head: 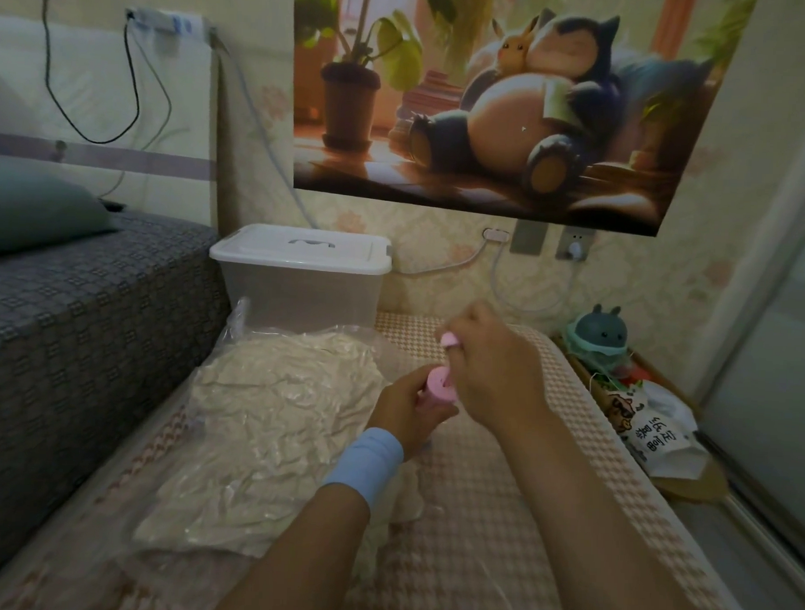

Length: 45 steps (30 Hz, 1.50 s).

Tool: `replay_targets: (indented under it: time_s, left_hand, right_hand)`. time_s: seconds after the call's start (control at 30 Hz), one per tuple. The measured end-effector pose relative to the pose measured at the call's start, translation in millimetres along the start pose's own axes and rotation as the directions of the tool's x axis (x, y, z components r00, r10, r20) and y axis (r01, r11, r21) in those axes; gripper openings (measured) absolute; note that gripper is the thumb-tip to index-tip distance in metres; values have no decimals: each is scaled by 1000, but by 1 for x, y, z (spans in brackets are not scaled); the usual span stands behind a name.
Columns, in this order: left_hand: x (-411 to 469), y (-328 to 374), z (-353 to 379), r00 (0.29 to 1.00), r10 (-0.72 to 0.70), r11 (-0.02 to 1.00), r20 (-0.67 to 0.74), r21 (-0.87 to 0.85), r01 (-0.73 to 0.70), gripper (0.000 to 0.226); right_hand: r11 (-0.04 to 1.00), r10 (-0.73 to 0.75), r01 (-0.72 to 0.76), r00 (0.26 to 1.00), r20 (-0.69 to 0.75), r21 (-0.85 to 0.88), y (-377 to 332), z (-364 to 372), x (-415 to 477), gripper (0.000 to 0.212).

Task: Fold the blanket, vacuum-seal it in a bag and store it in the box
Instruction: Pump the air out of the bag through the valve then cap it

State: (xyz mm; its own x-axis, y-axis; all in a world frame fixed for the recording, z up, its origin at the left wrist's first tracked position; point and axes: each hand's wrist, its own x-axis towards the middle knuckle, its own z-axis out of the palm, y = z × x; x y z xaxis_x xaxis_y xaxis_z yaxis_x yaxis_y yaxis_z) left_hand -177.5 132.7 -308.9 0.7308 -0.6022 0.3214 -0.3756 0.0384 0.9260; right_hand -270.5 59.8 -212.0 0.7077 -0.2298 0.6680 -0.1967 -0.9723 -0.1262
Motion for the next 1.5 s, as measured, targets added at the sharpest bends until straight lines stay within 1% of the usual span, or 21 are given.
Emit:
replay_targets:
  time_s: [0.13, 0.2, 0.27, 0.33, 0.37, 0.43, 0.5, 0.57, 0.63, 0.73, 0.87, 0.93, 1.1, 1.13, 1.2, 1.27, 1.33, 1.37, 1.4, 1.47, 1.5]
  left_hand:
    - [2, -2, -4, 999, 29, 1000, -20, 2, -29, 57]
    - [0, -3, -5, 1000, -12, 1000, -8, -14, 12, 58]
    - [0, -7, -6, 998, -64, 998, 6, -27, 64, 56]
    - [1, -9, -9, 998, -62, 998, 23, -13, 62, 50]
    - [2, -8, -9, 998, -57, 998, 32, -7, 57, 48]
    - [1, -7, -8, 998, -52, 999, 37, -6, 52, 37]
    - [-1, -3, -5, 996, -82, 997, 31, 7, 82, 22]
    - [-2, 0, -2, 993, -111, 994, 28, 17, 110, 16]
    - [-2, 0, -1, 996, -91, 996, 18, 8, 91, 19]
    - [-2, 2, -5, 1000, -28, 999, 8, -28, 28, 34]
    - [2, 2, -9, 1000, -12, 1000, -5, -7, 12, 50]
    - [-1, 1, -11, 999, -33, 999, -9, -13, 33, 51]
    - [-1, -3, -11, 997, -70, 998, 31, -3, 70, 47]
    - [-1, -1, -11, 998, -62, 998, 29, 10, 62, 46]
    - [-1, 1, -16, 998, -38, 994, 53, 106, 33, 44]
    - [-3, -4, -29, 993, -39, 959, 113, 284, 5, 48]
    - [-3, -17, -46, 987, -63, 894, 146, 449, -10, 59]
    - [-2, -21, -54, 983, -82, 836, 164, 548, -22, 62]
    - [-3, -25, -60, 980, -105, 741, 167, 670, -35, 63]
    - [-3, -24, -71, 987, -118, 495, 112, 868, -40, 66]
    - [-3, -25, -79, 990, -131, 399, 61, 917, -4, 68]
  right_hand:
    - [997, -52, 65, 950, -309, 33, -22, -53, 15, 19]
    - [995, -62, 87, 921, -384, 48, -28, -54, 16, 19]
    - [994, -79, 105, 908, -412, 41, -31, -40, 15, 22]
    - [993, -78, 107, 922, -380, 53, -27, -21, 15, 24]
    - [994, -64, 89, 948, -313, 64, -23, -10, 13, 25]
    - [998, -14, 19, 995, -96, 56, -9, 21, 1, 25]
    - [999, 28, -31, 990, 135, 23, 4, 48, -16, 20]
    - [1000, 24, -28, 972, 232, 13, 11, 55, -24, 21]
    - [998, 15, -26, 981, 195, 52, 8, 42, -18, 18]
    - [998, -21, 16, 997, 73, 58, -8, 3, -2, 19]
    - [995, -67, 80, 976, -207, 54, -28, -54, 13, 17]
    - [992, -97, 116, 956, -279, 53, -36, -61, 14, 14]
    - [988, -118, 144, 943, -310, 62, -35, -34, 13, 23]
    - [991, -100, 121, 955, -279, 59, -30, -26, 12, 24]
    - [999, -34, 36, 993, -109, 21, -17, -1, 3, 21]
    - [1000, 24, -22, 995, 96, -22, -6, 28, -12, 16]
    - [999, 33, -31, 976, 214, -15, -1, 49, -22, 19]
    - [999, 37, -31, 976, 214, -35, 1, 53, -22, 23]
    - [996, 37, -21, 984, 174, -89, 2, 56, -21, 31]
    - [969, 15, 4, 997, 77, -245, 1, 54, -15, 49]
    - [963, -29, 38, 999, 39, -267, -5, 52, -14, 55]
